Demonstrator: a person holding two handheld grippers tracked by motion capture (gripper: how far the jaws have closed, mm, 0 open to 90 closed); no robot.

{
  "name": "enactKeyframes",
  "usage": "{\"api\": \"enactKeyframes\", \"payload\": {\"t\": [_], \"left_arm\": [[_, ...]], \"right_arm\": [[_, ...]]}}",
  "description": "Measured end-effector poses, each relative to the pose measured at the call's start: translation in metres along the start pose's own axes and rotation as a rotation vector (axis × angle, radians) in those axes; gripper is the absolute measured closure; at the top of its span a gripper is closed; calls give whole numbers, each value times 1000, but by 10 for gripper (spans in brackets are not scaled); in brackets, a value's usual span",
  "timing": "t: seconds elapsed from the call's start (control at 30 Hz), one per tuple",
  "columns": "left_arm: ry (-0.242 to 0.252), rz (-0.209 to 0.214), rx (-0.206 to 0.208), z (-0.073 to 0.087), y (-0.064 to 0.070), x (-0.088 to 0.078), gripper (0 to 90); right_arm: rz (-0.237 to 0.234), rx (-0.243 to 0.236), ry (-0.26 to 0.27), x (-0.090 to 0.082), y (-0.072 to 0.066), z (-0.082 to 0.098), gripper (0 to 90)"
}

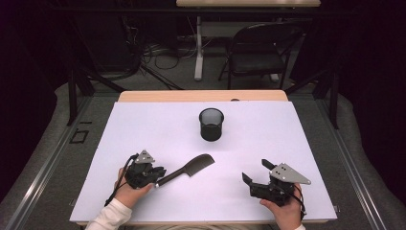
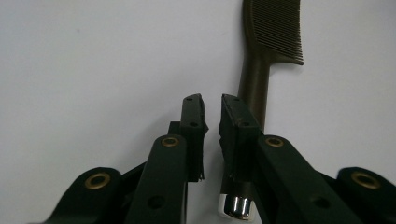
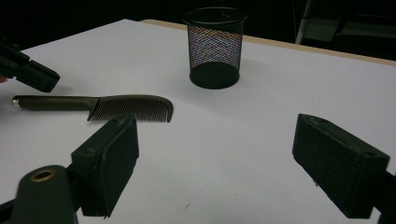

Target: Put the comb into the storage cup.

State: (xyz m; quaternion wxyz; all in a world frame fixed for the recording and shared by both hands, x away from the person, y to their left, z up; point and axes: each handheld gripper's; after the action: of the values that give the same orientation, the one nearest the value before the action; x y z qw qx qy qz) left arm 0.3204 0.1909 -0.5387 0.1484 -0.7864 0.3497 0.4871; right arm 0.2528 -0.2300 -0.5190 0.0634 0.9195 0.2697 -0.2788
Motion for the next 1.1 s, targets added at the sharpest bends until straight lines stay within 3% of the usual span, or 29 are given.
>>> {"api": "enactKeyframes", "payload": {"t": [0.77,0.97,1.1], "left_arm": [[74,12,-61,1,-9,-9,449],[100,26,-82,1,-13,-14,407],[128,25,-65,2,-16,-17,403]], "right_arm": [[-1,7,-1,1,0,1,144],[-1,6,-6,2,1,1,144],[-1,8,-6,1,0,1,144]]}}
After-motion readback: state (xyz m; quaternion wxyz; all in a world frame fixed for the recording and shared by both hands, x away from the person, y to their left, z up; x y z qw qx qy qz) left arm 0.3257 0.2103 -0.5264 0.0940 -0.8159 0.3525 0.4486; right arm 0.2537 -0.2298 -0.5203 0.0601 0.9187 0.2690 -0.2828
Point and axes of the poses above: each handheld gripper's, and its own axes: x roughly forward along the jaws, z roughly out of its underside, y roughly to its right, and after that the axes turned 13 degrees about -y, right-handed
